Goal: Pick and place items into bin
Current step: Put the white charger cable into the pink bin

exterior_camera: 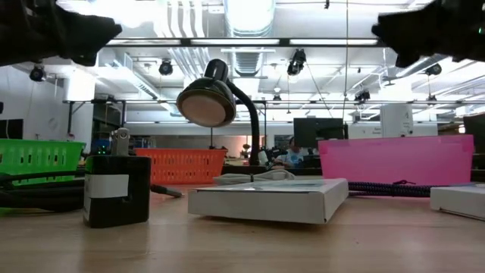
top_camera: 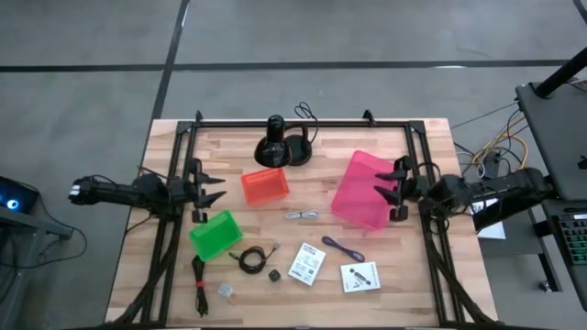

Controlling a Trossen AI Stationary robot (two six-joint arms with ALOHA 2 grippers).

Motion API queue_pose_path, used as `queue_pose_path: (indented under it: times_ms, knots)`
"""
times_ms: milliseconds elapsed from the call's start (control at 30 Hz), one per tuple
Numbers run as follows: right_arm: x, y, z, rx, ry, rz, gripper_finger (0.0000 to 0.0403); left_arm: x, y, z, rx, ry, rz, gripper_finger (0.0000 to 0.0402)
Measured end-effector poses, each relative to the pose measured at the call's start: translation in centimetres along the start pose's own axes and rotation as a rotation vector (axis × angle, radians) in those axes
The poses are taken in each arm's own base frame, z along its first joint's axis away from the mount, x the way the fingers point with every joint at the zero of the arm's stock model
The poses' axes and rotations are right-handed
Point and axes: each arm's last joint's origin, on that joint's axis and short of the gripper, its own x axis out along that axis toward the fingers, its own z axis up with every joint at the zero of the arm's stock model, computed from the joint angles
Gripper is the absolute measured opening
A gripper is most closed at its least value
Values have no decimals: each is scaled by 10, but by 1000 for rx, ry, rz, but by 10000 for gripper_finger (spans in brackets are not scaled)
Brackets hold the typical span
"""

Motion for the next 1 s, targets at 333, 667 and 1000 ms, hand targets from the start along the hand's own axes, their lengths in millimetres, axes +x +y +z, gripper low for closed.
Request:
queue_pose_path:
  times_ms: [333,667,1000]
  knots:
    - [6,4,-6,-32,32,48,164,5,-2,-3,1,2,-3,140]
    - [43,12,14,-132,195,73,166,10,-3,-4,6,24,-8,140]
    - [87,23,25,-162,527,81,155,11,-3,-5,9,32,-5,140]
